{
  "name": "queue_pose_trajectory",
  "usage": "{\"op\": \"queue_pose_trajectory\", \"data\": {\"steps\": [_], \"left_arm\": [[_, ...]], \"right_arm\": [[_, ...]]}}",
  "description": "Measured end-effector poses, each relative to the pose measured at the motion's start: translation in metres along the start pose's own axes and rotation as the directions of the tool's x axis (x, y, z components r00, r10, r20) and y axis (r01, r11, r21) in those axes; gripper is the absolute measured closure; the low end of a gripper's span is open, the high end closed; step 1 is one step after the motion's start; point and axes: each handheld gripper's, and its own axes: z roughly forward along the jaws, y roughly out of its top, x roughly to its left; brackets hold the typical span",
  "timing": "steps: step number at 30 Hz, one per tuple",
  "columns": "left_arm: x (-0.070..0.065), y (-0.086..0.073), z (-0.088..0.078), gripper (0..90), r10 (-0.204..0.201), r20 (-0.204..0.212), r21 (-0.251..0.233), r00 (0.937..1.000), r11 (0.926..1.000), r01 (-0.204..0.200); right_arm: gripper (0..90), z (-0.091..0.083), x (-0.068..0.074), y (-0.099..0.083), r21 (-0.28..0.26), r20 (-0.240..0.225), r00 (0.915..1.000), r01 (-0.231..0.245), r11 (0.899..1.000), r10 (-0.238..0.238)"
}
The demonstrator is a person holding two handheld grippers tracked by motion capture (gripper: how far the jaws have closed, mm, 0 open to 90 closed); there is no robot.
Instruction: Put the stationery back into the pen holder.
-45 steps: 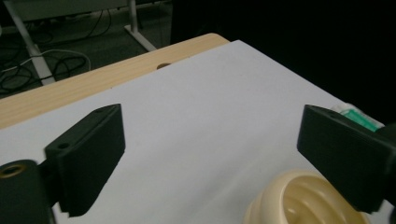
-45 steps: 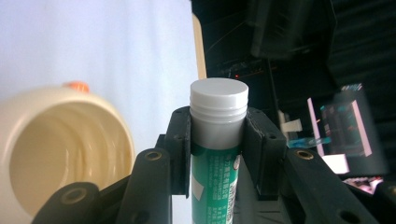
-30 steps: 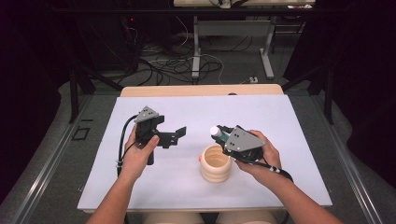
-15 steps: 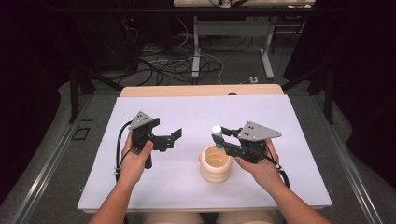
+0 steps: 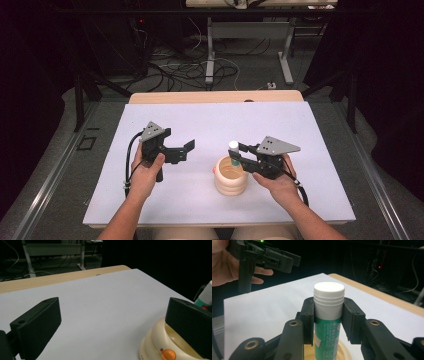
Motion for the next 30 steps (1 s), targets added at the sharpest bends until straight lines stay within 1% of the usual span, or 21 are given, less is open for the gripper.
{"op": "queue_pose_trajectory", "data": {"steps": [1,4,5,6,7,8,9,11,12,13,14,17,19,20,21,22,23,26,27,28,30], "left_arm": [[0.0,-0.001,0.001,0.1,0.004,0.001,0.002,1.0,1.0,-0.004],[-0.001,-0.002,0.002,0.1,0.008,0.002,0.01,1.0,0.9999,-0.008],[-0.001,-0.002,0.002,0.1,0.008,0.001,0.008,1.0,0.9999,-0.008],[-0.001,-0.003,0.002,0.1,0.005,0.003,0.01,1.0,0.9999,-0.005],[-0.001,-0.003,0.001,0.1,0.004,0.002,0.012,1.0,0.9999,-0.004],[-0.001,-0.003,0.001,0.1,0.006,0.003,0.012,1.0,0.9999,-0.006],[-0.001,-0.003,0.001,0.1,0.007,0.003,0.013,1.0,0.9999,-0.007],[-0.001,-0.003,0.001,0.1,0.005,0.004,0.01,1.0,0.9999,-0.005],[-0.001,-0.003,0.001,0.1,0.005,0.005,0.009,1.0,0.9999,-0.005],[-0.001,-0.003,0.001,0.1,0.005,0.004,0.008,1.0,1.0,-0.005],[-0.001,-0.003,0.001,0.1,0.005,0.004,0.007,1.0,1.0,-0.005],[0.0,-0.003,0.001,0.1,0.006,0.004,0.005,1.0,1.0,-0.006],[0.001,-0.003,0.001,0.1,0.007,0.002,0.006,1.0,1.0,-0.007],[0.001,-0.003,0.0,0.1,0.007,0.002,0.005,1.0,1.0,-0.007],[0.002,-0.003,0.0,0.1,0.005,0.0,0.006,1.0,1.0,-0.005],[0.002,-0.003,0.0,0.1,0.004,-0.001,0.007,1.0,1.0,-0.004],[0.003,-0.003,0.0,0.1,0.004,-0.001,0.007,1.0,1.0,-0.004],[0.004,-0.003,-0.001,0.1,0.0,-0.003,0.002,1.0,1.0,0.0],[0.004,-0.003,-0.002,0.2,-0.003,-0.003,0.002,1.0,1.0,0.003],[0.004,-0.003,-0.002,0.1,-0.005,-0.004,0.0,1.0,1.0,0.005],[0.005,-0.002,-0.002,0.1,0.0,-0.006,-0.001,1.0,1.0,0.0]], "right_arm": [[65.0,0.001,0.0,-0.002,0.003,-0.005,1.0,-0.008,1.0,0.008],[65.0,0.004,0.002,-0.007,0.009,-0.018,0.9998,-0.009,1.0,0.009],[65.0,0.004,0.002,-0.008,0.024,-0.026,0.9996,-0.012,1.0,0.013],[65.0,0.004,0.002,-0.009,0.027,-0.029,0.9995,-0.015,1.0,0.016],[65.0,0.005,0.003,-0.01,0.018,-0.028,0.9995,-0.015,1.0,0.016],[65.0,0.005,0.003,-0.012,0.026,-0.036,0.9992,-0.017,1.0,0.018],[65.0,0.005,0.003,-0.013,0.03,-0.034,0.9993,-0.017,0.999,0.018],[65.0,0.006,0.003,-0.016,0.038,-0.04,0.9992,-0.008,0.999,0.01],[64.9,0.006,0.004,-0.017,0.053,-0.042,0.999,-0.012,0.999,0.014],[64.9,0.007,0.004,-0.018,0.049,-0.041,0.999,-0.013,0.999,0.015],[64.9,0.006,0.004,-0.019,0.062,-0.043,0.9989,-0.013,0.998,0.016],[64.9,0.008,0.004,-0.022,0.071,-0.045,0.9989,-0.005,0.997,0.008],[64.8,0.009,0.005,-0.024,0.078,-0.05,0.9986,-0.01,0.997,0.014],[64.8,0.01,0.005,-0.026,0.083,-0.053,0.9986,-0.002,0.997,0.007],[64.8,0.011,0.007,-0.029,0.095,-0.059,0.9982,-0.005,0.995,0.01],[64.8,0.011,0.007,-0.029,0.095,-0.059,0.9982,-0.005,0.995,0.01],[64.8,0.012,0.007,-0.03,0.106,-0.064,0.9979,0.002,0.994,0.005],[64.8,0.014,0.008,-0.032,0.111,-0.069,0.9975,-0.004,0.994,0.012],[64.7,0.014,0.008,-0.032,0.109,-0.071,0.9975,0.002,0.994,0.006],[64.8,0.014,0.008,-0.032,0.121,-0.071,0.9975,0.009,0.993,0.0],[64.7,0.014,0.009,-0.032,0.12,-0.068,0.9977,0.014,0.993,-0.006]]}}
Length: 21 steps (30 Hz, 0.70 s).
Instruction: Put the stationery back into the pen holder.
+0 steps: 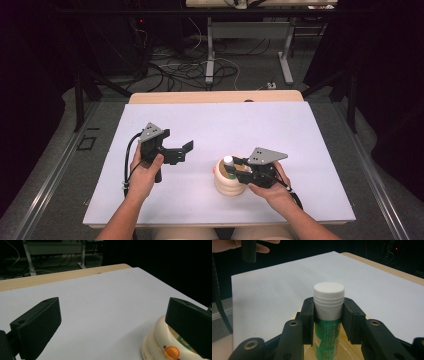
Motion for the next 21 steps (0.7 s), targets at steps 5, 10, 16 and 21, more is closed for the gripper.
{"op": "queue_pose_trajectory", "data": {"steps": [5,10,16,21], "left_arm": [[0.0,0.0,0.0,0.1,-0.004,-0.001,0.004,1.0,1.0,0.004],[0.001,-0.001,0.0,0.2,-0.009,-0.004,0.007,1.0,0.9999,0.009],[0.001,-0.001,-0.001,0.1,-0.007,-0.006,0.004,1.0,1.0,0.007],[0.003,-0.002,-0.001,0.2,-0.011,-0.013,0.002,0.9999,0.9999,0.011]], "right_arm": [[63.5,-0.001,-0.001,0.0,0.012,0.001,1.0,-0.006,1.0,0.006],[48.5,-0.003,-0.001,0.005,-0.009,0.009,0.9999,-0.01,1.0,0.011],[33.6,-0.007,-0.001,0.011,-0.046,0.037,0.9992,-0.013,0.999,0.014],[25.9,-0.015,-0.004,0.018,-0.077,0.09,0.9946,-0.045,0.996,0.051]]}}
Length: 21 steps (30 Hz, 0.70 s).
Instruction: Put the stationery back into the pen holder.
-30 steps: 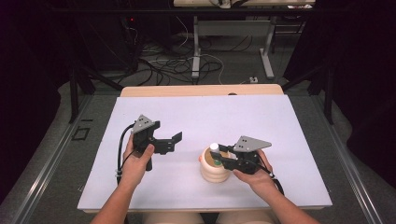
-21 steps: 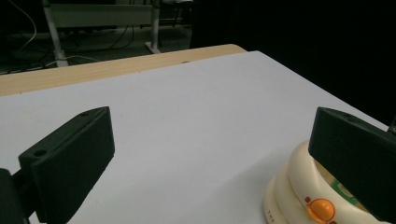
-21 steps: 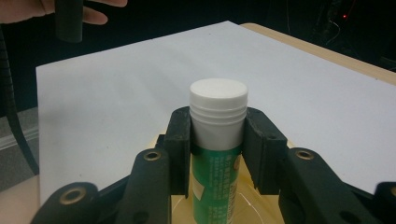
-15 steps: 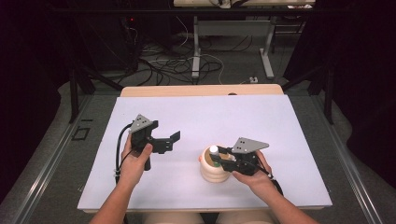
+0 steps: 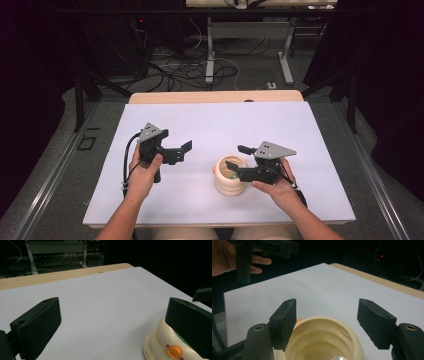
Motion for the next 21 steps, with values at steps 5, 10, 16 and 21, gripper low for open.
{"op": "queue_pose_trajectory", "data": {"steps": [5,10,16,21], "left_arm": [[0.003,0.0,-0.003,0.2,-0.002,-0.01,-0.007,0.9999,1.0,0.002],[0.007,-0.001,-0.005,0.1,-0.015,-0.027,-0.02,0.9995,0.9997,0.014],[0.013,-0.004,-0.006,0.2,-0.025,-0.042,-0.024,0.9988,0.9994,0.024],[0.018,-0.006,-0.007,0.2,-0.02,-0.052,-0.022,0.9984,0.9996,0.019]], "right_arm": [[17.7,-0.009,-0.013,0.004,-0.023,0.064,0.9963,-0.055,0.998,0.057],[11.4,-0.021,-0.032,0.009,-0.029,0.174,0.9825,-0.064,0.998,0.068],[0.0,-0.034,-0.056,0.008,-0.009,0.301,0.9511,-0.068,0.998,0.068],[0.0,-0.041,-0.078,-0.001,0.03,0.373,0.9261,-0.076,0.997,0.06]]}}
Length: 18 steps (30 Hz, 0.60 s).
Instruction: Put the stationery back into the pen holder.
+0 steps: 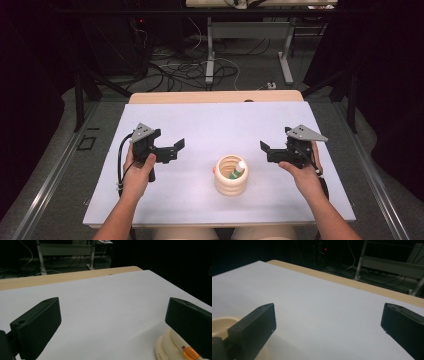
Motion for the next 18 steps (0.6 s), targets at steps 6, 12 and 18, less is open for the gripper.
{"op": "queue_pose_trajectory", "data": {"steps": [6,12,18], "left_arm": [[0.006,-0.004,0.002,0.1,-0.002,-0.014,0.005,0.9999,1.0,0.002],[0.013,-0.01,0.004,0.2,-0.013,-0.029,0.009,0.9995,0.9999,0.013],[0.014,-0.012,0.006,0.2,-0.012,-0.03,0.009,0.9995,0.9999,0.012]], "right_arm": [[0.0,0.004,-0.019,-0.011,0.03,0.043,0.9986,-0.032,0.999,0.031],[0.0,0.007,-0.036,-0.024,0.04,0.075,0.9936,-0.088,0.995,0.085],[0.0,0.01,-0.049,-0.037,0.05,0.111,0.9864,-0.128,0.991,0.121]]}}
